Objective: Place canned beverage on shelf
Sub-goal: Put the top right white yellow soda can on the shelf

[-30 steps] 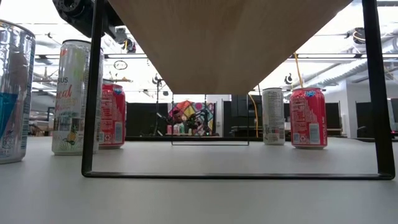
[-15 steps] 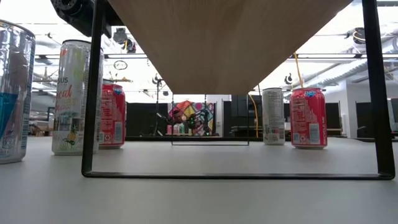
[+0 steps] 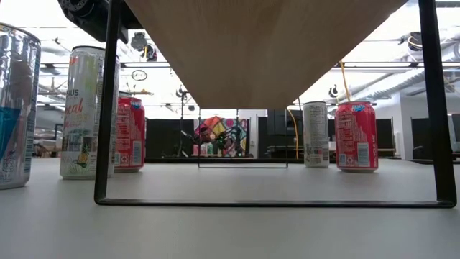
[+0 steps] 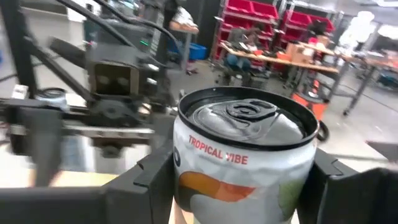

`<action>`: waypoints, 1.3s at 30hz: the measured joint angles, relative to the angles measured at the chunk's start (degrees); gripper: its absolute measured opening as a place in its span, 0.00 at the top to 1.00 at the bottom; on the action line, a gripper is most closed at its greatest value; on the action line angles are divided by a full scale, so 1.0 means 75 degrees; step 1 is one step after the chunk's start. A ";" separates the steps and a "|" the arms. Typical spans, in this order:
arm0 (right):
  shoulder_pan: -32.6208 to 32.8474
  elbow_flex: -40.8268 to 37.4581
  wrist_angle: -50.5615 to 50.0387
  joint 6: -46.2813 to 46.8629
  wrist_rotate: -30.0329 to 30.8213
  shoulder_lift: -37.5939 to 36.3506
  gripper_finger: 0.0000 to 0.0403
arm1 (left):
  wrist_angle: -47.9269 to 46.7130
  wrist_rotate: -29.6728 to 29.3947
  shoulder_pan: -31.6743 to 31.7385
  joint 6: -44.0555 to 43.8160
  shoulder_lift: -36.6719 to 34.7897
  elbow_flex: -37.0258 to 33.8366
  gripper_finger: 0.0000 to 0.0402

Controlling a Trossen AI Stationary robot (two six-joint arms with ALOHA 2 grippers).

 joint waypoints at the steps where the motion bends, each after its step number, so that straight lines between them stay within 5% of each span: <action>1: -0.0093 0.0000 -0.0007 0.0021 -0.0057 0.0049 0.51 | -0.0058 -0.0036 0.0000 0.0000 0.0000 0.0000 0.12; 11: -0.0785 -0.0006 0.0218 0.0321 -0.0646 0.0412 0.51 | -0.0299 -0.0161 0.0000 -0.0003 0.0000 -0.0006 0.12; 19: -0.1687 -0.0444 0.1109 0.0686 -0.1990 0.0411 0.51 | -0.0343 -0.0161 0.0000 0.0060 0.0000 -0.0006 0.12; 39: -0.2704 -0.1020 0.2040 0.0730 -0.3047 0.0712 0.51 | -0.0357 -0.0193 0.0344 0.0341 -0.0058 -0.0009 0.12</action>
